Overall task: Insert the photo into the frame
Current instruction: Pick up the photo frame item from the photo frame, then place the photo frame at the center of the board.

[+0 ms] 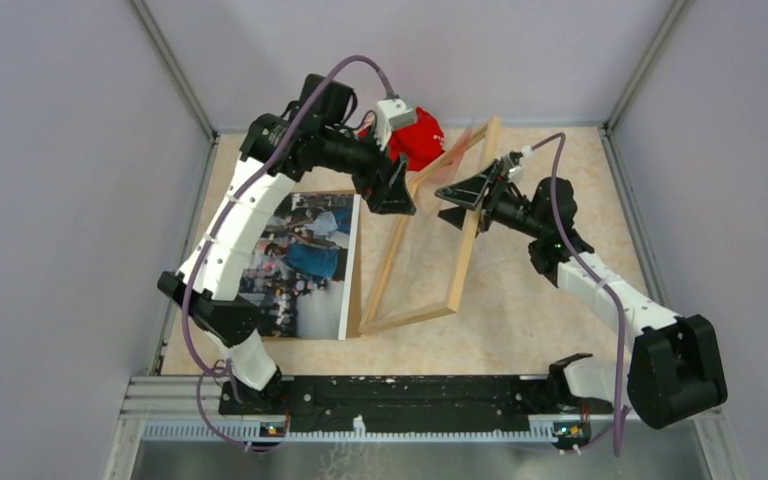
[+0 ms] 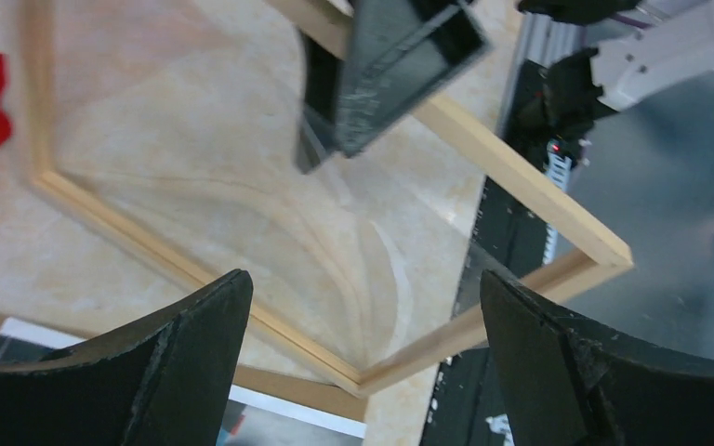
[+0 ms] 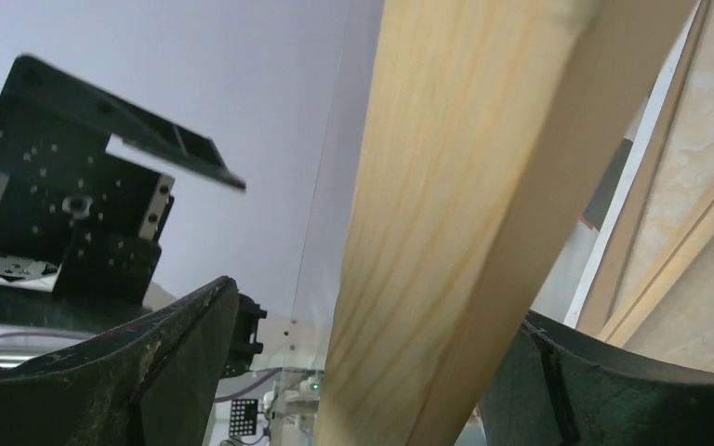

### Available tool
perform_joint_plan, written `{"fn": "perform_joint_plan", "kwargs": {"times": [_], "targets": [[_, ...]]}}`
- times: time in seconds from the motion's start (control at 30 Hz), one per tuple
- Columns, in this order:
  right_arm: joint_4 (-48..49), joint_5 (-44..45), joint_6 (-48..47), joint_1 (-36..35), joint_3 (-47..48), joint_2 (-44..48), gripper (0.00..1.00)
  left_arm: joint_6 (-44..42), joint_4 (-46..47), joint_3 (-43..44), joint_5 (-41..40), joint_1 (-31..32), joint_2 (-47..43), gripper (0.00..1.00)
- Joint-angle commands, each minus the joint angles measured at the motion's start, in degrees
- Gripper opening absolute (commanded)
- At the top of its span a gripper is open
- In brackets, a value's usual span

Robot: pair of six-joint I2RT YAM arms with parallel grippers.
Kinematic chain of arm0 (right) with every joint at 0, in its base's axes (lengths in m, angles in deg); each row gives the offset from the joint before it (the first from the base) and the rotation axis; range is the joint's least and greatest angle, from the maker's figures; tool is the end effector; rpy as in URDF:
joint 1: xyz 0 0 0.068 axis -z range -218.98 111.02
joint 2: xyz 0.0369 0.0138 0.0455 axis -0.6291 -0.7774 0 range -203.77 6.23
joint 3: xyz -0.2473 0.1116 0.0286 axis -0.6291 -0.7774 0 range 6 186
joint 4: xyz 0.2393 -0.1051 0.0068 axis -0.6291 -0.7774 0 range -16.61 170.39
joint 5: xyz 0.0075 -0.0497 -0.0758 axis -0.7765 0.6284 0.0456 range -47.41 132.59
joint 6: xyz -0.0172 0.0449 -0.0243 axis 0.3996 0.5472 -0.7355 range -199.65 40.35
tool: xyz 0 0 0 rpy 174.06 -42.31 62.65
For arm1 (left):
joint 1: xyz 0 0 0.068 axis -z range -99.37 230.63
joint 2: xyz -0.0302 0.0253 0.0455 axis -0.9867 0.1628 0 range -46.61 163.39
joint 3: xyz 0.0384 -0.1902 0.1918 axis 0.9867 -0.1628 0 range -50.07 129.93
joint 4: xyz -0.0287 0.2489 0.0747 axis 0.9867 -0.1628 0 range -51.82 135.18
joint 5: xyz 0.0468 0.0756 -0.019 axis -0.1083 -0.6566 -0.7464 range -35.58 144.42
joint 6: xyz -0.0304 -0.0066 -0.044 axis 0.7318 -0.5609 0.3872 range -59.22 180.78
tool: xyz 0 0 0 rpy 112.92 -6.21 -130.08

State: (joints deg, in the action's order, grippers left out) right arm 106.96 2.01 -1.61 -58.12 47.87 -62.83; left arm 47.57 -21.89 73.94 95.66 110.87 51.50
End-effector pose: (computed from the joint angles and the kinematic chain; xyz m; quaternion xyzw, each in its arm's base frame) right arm 0.2493 0.1111 0.3005 0.1155 0.7005 0.6578 0.2515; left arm 0.2709 -0.1851 0.4696 0.4507 0.7378 -0.3744 0.3351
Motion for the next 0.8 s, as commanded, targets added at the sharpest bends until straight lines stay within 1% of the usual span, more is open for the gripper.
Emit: {"fn": "perform_joint_plan", "kwargs": {"times": [0.0, 0.07, 0.1, 0.3, 0.47, 0.6, 0.67, 0.77], "targets": [[1.1, 1.2, -1.2, -1.1, 5.4, -1.6, 0.86, -0.4, -5.9, -0.7, 3.7, 4.8, 0.4, 0.98], [0.3, 1.7, -1.8, -1.6, 6.4, -2.3, 0.86, -0.4, -6.1, -0.8, 2.6, 6.6, 1.0, 0.98], [0.0, 1.9, -2.0, -1.8, 6.8, -2.6, 0.86, -0.5, -6.1, -0.9, 0.8, 8.0, 1.3, 0.98], [-0.9, 2.3, -2.5, -2.3, 7.6, -3.1, 0.85, -0.9, -6.1, -1.0, -13.8, 13.6, 2.9, 0.98], [-2.0, 2.4, -3.0, -2.3, 7.7, -2.9, 0.85, -0.4, -4.4, -2.6, -22.8, 14.1, 2.1, 0.98], [-2.2, 2.3, -3.1, -2.3, 7.6, -3.0, 0.85, -1.0, -4.6, -3.7, -25.5, 14.5, 2.2, 0.98], [-3.8, 2.2, -3.9, -2.3, 7.9, -2.7, 0.85, -1.6, -5.1, -3.3, -26.2, 14.6, 2.4, 0.90], [-8.3, 1.8, -6.9, -2.0, 8.6, -1.8, 0.85, -2.0, -5.6, -3.5, -25.3, 14.6, 2.1, 0.72]]}}
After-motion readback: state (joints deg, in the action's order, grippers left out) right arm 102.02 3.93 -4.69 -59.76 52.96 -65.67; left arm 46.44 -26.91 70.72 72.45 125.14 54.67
